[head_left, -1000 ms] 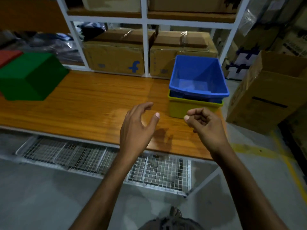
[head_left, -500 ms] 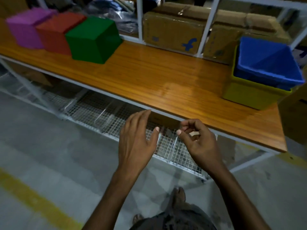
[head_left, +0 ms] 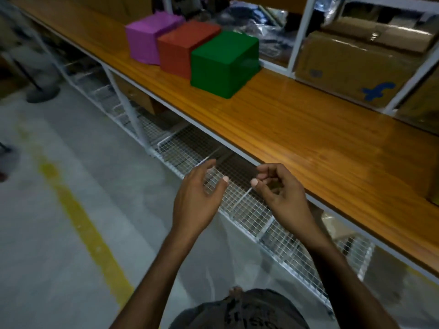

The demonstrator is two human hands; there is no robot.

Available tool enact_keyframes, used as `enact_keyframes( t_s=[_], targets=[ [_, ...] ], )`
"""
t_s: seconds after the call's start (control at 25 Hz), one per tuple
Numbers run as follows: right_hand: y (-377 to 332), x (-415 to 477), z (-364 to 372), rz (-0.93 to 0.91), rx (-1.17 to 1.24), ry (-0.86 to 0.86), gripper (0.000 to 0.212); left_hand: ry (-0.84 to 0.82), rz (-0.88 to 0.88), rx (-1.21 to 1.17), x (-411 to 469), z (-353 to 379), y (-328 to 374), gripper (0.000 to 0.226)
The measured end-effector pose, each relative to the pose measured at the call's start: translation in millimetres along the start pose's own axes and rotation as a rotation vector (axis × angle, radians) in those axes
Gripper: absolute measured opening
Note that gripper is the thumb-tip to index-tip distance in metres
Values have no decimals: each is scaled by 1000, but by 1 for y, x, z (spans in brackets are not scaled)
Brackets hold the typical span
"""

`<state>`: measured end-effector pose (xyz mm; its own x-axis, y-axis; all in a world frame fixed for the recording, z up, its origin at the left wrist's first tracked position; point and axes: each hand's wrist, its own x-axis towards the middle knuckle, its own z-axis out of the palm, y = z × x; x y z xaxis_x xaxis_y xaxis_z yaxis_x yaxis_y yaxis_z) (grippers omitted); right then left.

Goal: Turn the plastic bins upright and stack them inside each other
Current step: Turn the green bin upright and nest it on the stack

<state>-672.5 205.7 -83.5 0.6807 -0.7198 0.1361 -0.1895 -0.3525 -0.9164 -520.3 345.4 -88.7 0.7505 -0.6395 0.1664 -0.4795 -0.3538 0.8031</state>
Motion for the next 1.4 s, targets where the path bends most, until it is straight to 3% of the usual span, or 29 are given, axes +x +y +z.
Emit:
enact_keyframes(
  t_s=[0.36, 0.8, 1.4],
  targets=[
    [-36, 119, 102, 7, 133, -86, 20, 125, -79, -32, 114, -69, -70, 54],
    [-94, 231, 262, 45, 117, 178, 21, -35, 93, 15, 288, -187, -159, 59],
    [-59, 388, 241, 141, 40, 492, 25, -239, 324, 41, 485, -110, -155, 57]
  ],
)
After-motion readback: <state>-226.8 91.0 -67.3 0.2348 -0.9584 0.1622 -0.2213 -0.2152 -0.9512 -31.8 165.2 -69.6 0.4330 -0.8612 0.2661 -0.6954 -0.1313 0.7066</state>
